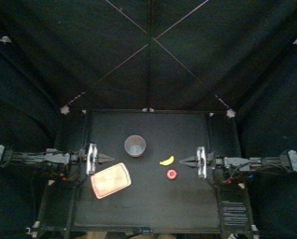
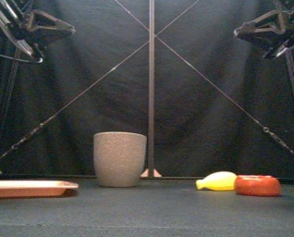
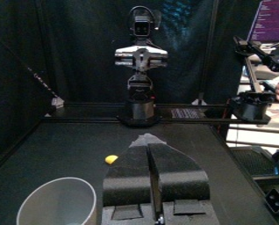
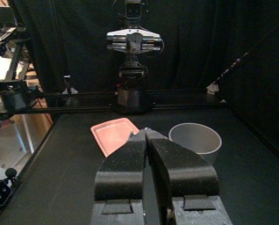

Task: Pick the banana then place it in the grey bowl
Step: Pick the banana

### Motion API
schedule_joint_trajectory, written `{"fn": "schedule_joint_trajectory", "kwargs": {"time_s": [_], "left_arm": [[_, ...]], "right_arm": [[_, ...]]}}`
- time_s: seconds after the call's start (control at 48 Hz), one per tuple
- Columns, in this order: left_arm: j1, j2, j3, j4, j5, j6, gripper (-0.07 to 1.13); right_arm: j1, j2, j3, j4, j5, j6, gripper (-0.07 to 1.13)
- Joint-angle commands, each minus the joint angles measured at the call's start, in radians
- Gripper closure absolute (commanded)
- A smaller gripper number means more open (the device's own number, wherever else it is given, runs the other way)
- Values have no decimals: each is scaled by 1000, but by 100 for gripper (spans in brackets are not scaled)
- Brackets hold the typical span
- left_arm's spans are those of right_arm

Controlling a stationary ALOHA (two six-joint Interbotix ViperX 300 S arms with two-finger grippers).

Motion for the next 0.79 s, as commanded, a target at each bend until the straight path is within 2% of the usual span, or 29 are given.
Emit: {"fn": "schedule_joint_trajectory", "kwargs": {"time_s": [0.021,0.312,0.479,0.583,0.792], "left_arm": [[28,21,-14,0,-12,3,103],[49,23,-15,-3,-25,0,103],[52,23,-8,-3,-25,0,103],[54,23,-6,-3,-28,0,103],[74,23,-3,-5,-29,2,103]], "right_arm": [[-8,44,-2,-5,-2,-3,105],[-103,314,-74,-12,15,11,106],[-103,436,-132,31,126,35,100],[-109,468,-153,87,161,55,85],[-132,471,-129,183,160,66,28]]}}
